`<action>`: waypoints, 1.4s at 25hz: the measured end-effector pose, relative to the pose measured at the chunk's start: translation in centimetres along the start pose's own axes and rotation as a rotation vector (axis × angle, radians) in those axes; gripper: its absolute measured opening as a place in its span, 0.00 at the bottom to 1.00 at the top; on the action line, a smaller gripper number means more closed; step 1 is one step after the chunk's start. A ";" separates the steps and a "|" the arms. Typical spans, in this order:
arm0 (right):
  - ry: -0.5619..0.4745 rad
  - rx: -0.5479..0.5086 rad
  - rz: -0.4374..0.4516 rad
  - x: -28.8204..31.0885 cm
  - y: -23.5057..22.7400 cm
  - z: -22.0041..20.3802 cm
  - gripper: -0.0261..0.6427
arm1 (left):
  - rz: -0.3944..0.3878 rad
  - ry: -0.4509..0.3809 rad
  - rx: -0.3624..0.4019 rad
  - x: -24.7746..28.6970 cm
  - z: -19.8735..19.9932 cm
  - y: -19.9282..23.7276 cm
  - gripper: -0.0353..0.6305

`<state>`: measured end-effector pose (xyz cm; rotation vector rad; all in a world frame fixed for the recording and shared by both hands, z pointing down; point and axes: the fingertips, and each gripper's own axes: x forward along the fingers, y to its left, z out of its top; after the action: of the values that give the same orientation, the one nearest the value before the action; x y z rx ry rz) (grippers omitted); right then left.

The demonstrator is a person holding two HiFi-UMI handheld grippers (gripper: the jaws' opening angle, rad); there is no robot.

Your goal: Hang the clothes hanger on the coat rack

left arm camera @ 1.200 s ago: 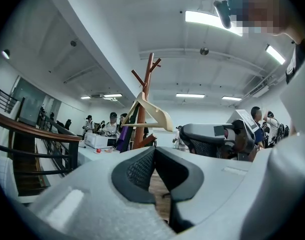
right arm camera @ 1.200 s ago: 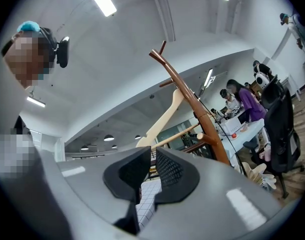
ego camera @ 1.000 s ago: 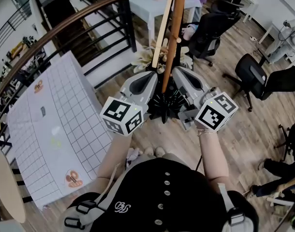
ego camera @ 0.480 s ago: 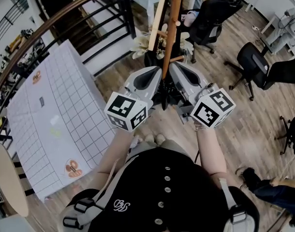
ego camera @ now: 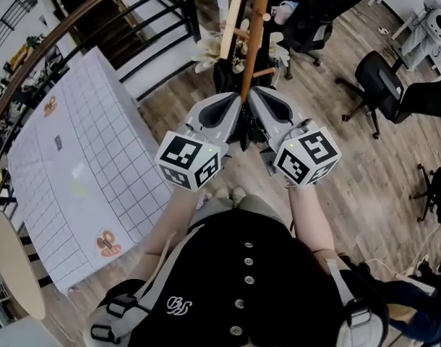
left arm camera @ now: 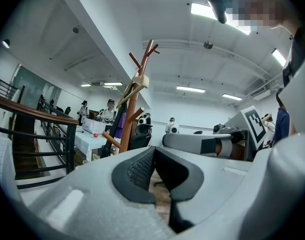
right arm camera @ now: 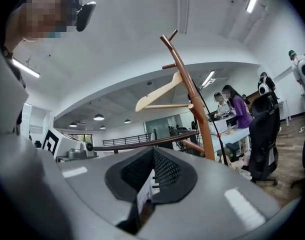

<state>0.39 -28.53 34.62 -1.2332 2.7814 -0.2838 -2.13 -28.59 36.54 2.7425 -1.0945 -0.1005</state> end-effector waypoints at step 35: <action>0.123 -0.038 0.010 0.5 -2.7 -4.0 0.04 | -0.011 0.042 -0.038 1.3 -2.7 1.4 0.05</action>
<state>1.41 -30.14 39.09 -1.2510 2.9083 -0.3172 -1.78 -30.06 39.49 2.7042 -1.0561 -0.0640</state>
